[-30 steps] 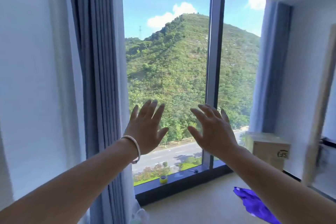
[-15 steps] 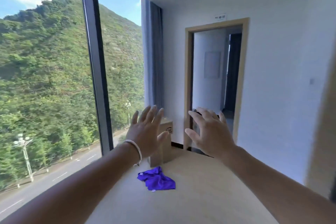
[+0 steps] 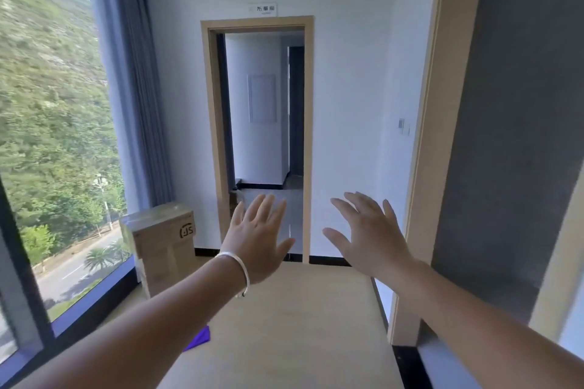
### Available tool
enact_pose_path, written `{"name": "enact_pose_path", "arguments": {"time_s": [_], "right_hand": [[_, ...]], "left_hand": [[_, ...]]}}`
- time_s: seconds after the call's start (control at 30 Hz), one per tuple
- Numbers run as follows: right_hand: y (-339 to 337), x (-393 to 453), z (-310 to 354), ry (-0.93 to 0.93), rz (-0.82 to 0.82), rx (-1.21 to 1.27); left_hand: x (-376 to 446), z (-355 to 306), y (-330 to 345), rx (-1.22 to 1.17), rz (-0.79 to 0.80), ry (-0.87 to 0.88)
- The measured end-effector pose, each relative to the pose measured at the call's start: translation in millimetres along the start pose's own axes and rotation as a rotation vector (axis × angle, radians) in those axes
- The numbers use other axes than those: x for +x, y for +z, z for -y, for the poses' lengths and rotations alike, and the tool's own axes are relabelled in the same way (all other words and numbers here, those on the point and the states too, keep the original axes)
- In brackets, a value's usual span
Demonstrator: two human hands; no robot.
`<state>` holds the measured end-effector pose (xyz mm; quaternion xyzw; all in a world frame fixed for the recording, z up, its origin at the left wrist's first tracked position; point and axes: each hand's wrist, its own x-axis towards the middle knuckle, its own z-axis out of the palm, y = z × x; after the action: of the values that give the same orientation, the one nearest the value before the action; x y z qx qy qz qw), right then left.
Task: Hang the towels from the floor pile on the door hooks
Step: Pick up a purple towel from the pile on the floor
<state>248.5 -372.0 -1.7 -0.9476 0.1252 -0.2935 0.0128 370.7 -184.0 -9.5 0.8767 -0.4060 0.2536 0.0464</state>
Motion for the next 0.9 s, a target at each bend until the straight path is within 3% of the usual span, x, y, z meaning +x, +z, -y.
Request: {"name": "enact_pose_path", "arguments": {"time_s": [0.53, 0.9], "right_hand": [[115, 214, -103, 0.118, 0.020, -0.120], [188, 312, -164, 0.152, 0.055, -0.137]], "left_hand": [[259, 62, 143, -0.067, -0.057, 0.089], [372, 85, 222, -0.073, -0.063, 0.115]]}}
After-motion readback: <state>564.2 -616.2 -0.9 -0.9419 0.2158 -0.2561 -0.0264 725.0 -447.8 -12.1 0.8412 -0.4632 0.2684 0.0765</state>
